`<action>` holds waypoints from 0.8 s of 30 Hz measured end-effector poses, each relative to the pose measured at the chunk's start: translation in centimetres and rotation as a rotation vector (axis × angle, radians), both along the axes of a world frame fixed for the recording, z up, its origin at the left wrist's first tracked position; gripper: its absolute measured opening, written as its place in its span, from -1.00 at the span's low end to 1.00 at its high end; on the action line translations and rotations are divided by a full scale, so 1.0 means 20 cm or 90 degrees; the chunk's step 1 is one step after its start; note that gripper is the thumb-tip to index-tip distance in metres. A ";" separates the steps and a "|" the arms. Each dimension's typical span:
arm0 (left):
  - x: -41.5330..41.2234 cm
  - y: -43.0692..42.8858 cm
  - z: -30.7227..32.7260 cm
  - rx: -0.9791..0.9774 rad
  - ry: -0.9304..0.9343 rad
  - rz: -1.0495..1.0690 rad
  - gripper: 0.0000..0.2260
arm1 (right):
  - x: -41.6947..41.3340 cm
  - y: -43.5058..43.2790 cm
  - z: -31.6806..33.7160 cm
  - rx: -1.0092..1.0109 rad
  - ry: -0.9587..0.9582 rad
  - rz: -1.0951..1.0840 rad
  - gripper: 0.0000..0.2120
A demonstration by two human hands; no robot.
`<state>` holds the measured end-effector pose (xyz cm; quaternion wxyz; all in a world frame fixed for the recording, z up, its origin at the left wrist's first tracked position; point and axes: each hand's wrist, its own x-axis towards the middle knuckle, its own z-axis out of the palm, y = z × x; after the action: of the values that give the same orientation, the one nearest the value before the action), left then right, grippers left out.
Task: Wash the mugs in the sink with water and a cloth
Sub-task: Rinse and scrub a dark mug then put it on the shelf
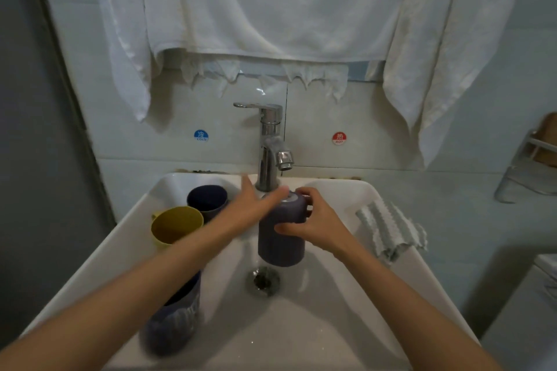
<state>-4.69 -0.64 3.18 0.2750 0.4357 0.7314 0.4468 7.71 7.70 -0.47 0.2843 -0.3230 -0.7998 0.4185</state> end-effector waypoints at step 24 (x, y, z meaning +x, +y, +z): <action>0.10 0.02 -0.25 -0.014 -0.140 0.053 -0.36 | 0.06 0.03 0.06 -0.014 -0.176 0.011 -0.05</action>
<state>-2.70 -0.28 -1.88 0.3393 0.3500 0.7192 0.4950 8.84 8.23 0.68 0.1641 -0.3737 -0.8297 0.3809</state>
